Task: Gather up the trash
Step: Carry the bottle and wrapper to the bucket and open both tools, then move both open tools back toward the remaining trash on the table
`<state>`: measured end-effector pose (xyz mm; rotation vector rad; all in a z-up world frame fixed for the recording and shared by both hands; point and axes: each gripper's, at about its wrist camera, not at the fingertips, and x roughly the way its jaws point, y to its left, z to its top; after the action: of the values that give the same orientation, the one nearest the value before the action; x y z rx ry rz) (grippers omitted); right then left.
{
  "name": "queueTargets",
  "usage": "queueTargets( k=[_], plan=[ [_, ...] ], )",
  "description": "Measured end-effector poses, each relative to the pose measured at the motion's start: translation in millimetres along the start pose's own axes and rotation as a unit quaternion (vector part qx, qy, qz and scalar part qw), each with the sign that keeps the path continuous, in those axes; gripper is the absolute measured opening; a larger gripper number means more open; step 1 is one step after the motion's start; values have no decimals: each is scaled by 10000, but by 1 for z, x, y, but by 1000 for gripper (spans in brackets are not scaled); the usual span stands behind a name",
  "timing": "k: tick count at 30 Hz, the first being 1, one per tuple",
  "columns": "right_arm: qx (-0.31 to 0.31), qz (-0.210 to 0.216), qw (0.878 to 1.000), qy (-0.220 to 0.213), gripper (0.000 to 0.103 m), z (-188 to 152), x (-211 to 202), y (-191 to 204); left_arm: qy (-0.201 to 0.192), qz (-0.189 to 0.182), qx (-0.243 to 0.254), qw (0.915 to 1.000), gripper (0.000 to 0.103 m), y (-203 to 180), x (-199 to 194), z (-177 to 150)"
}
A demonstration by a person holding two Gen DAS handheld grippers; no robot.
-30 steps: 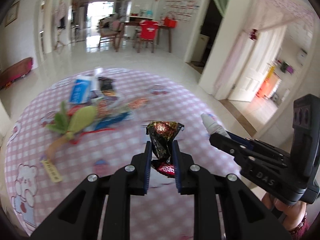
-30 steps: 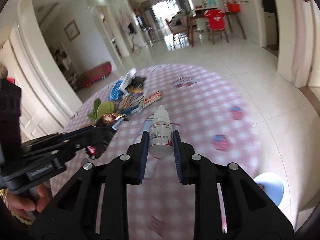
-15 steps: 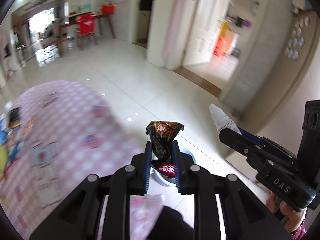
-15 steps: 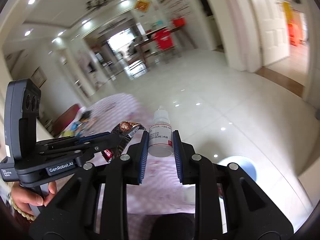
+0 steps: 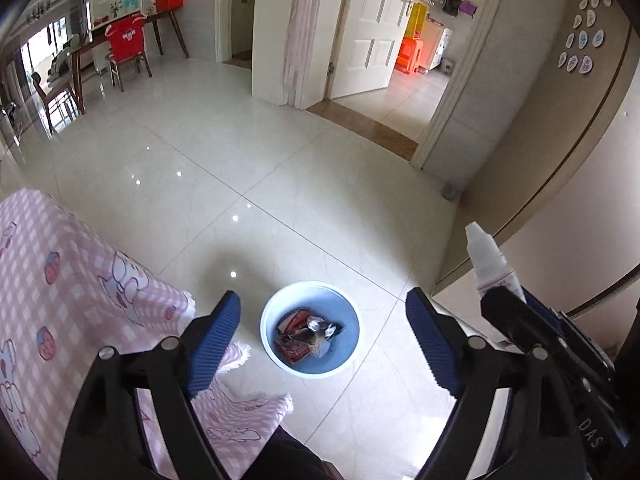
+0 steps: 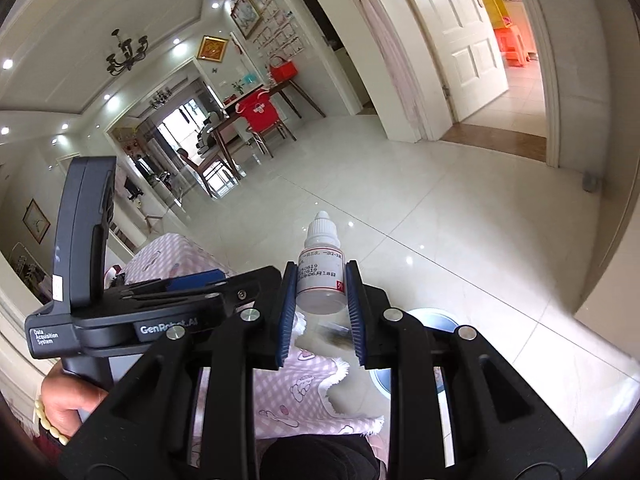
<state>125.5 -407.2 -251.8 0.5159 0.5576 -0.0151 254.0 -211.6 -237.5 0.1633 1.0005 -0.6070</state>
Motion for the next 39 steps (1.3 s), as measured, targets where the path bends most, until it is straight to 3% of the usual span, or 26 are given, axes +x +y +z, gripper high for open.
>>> queueTargets(
  k=[8, 25, 26, 27, 28, 30, 39],
  plan=[
    [27, 37, 9999, 165, 24, -7, 9, -1, 35, 235, -131, 9996, 83, 16, -6, -12],
    [-79, 29, 9999, 149, 25, 8, 29, -3, -297, 525, -326, 9976, 83, 39, -30, -9],
    [-84, -39, 9999, 119, 28, 6, 32, -4, -311, 548, -341, 9974, 83, 41, -31, -9],
    [-77, -108, 9998, 130, 38, 8, 35, -6, -315, 570, -360, 9972, 83, 44, -30, -8],
    [-54, -186, 9997, 159, 65, 8, 39, -8, -316, 579, -377, 9971, 83, 46, -30, -8],
    [11, -329, 9994, 102, 68, 7, 42, -12, -321, 578, -405, 9970, 83, 51, -32, -8],
    [-37, -233, 9994, 268, 68, -1, 44, -7, -330, 538, -499, 9968, 83, 64, -37, -12]
  ],
)
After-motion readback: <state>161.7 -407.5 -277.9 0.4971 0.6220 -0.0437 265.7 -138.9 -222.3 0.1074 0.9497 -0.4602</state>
